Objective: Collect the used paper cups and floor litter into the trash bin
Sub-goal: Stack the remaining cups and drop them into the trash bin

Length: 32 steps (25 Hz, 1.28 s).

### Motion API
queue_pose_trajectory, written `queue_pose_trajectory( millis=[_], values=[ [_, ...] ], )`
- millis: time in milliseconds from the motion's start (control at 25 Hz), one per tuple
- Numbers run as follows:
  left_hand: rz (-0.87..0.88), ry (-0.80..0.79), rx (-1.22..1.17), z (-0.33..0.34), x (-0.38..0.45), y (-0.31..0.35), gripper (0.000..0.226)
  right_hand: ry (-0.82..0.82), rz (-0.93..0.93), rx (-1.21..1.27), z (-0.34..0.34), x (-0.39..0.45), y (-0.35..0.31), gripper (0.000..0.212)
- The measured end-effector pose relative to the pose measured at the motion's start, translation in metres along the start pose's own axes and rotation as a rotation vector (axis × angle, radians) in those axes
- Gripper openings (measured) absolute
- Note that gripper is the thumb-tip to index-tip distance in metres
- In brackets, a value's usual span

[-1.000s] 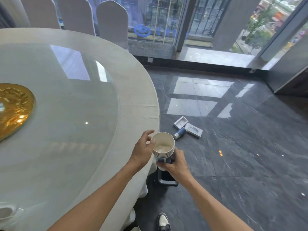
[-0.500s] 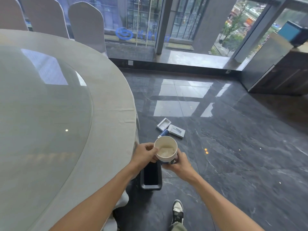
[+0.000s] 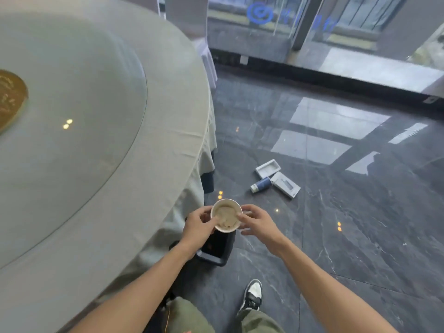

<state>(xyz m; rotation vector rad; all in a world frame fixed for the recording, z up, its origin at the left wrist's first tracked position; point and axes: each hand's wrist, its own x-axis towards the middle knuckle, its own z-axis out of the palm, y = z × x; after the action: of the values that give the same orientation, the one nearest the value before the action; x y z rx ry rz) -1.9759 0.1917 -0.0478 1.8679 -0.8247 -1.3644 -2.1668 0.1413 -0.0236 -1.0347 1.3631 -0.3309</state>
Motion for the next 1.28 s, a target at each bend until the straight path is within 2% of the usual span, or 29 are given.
queue_pose_trajectory(
  millis=[80,200,400,480,600,800,960,1280],
  values=[
    [-0.057,0.045,0.014,0.012,0.016,-0.035,0.028,-0.007,0.05,-0.088,0.005,0.031,0.028,0.013],
    [-0.169,0.056,0.034,0.034,0.058,-0.101,0.028,0.044,0.127,-0.229,0.026,0.092,0.09,0.015],
    [-0.316,0.014,0.186,0.063,0.143,-0.218,0.02,0.041,0.26,-0.436,0.073,0.2,0.212,0.032],
    [-0.373,-0.004,0.247,0.068,0.165,-0.257,0.024,0.013,0.317,-0.468,0.088,0.227,0.252,0.038],
    [-0.459,-0.005,0.307,0.077,0.192,-0.303,0.019,-0.003,0.348,-0.546,0.099,0.261,0.293,0.037],
    [-0.513,-0.058,0.406,0.092,0.22,-0.335,0.018,-0.051,0.301,-0.772,0.11,0.297,0.32,0.038],
    [-0.497,-0.069,0.51,0.095,0.232,-0.344,0.029,-0.127,0.252,-0.924,0.123,0.321,0.323,0.026],
    [-0.485,-0.079,0.493,0.097,0.232,-0.358,0.022,-0.219,0.263,-1.072,0.139,0.343,0.336,0.027]
  ],
)
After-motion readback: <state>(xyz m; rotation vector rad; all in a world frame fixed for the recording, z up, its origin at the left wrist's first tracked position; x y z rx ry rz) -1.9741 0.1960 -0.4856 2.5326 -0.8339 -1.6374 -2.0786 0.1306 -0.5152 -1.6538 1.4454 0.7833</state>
